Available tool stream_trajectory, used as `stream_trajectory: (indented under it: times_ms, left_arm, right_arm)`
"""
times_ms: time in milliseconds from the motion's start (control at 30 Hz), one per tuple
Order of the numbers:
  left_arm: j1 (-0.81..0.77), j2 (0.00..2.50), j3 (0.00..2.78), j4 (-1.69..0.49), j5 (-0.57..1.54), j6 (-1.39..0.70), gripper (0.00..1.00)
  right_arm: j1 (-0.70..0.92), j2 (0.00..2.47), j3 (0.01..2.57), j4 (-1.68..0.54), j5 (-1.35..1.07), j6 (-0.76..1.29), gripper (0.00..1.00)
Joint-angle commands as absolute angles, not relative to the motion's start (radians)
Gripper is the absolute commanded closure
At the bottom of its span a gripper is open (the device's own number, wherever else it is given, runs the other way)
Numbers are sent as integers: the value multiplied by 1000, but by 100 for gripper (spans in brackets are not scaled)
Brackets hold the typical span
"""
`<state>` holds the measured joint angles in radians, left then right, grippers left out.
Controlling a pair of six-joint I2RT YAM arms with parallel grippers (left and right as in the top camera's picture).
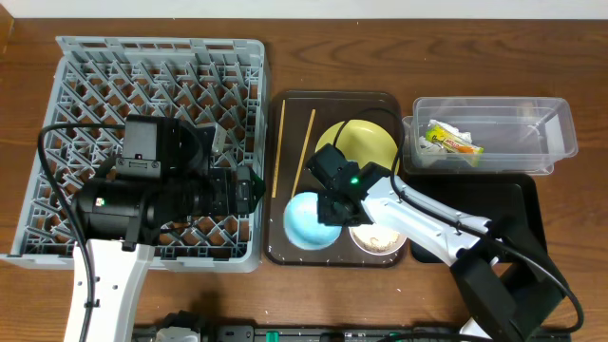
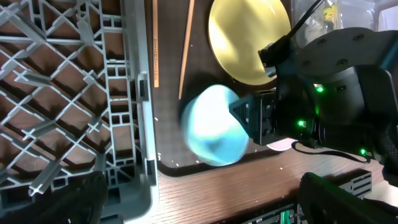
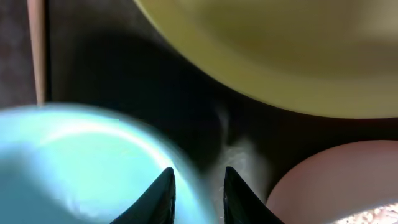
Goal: Sort waste into correct bins and load items into the dishwasher
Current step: 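Grasp the white rice bowl rim with the right gripper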
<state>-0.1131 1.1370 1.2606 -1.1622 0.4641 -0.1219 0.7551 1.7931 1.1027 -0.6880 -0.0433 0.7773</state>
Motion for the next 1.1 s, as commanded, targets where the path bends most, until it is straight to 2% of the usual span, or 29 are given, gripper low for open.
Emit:
stream_trajectory:
  times_ms: [0, 200, 400, 567, 800, 833, 1000, 1067]
  left_arm:
    - [-117, 1139, 1279, -1161, 452, -105, 2]
    - [-117, 1139, 1279, -1161, 452, -105, 2]
    - [-117, 1139, 1279, -1162, 452, -105, 2]
    - [-117, 1139, 1279, -1161, 452, -105, 2]
    - [-117, 1139, 1279, -1162, 452, -105, 2]
    - [-117, 1139, 1279, -1161, 452, -105, 2]
    - [-117, 1139, 1279, -1162, 452, -105, 2]
    - [-117, 1139, 1279, -1161, 452, -105, 2]
  right_arm:
    - [759, 1774, 1100, -687, -1, 802, 75]
    - [757, 1687, 1101, -684, 0, 736, 72]
    - [751, 1545, 1100, -791, 83, 759, 64]
    - [751, 1579, 1076, -828, 121, 814, 65]
    - [751, 1713, 1034, -730, 103, 871, 68]
    - [751, 1725, 1034, -722, 100, 873, 69]
    - [751, 1729, 1034, -725, 125, 894, 98]
    - [744, 1718, 1034, -725, 142, 893, 99]
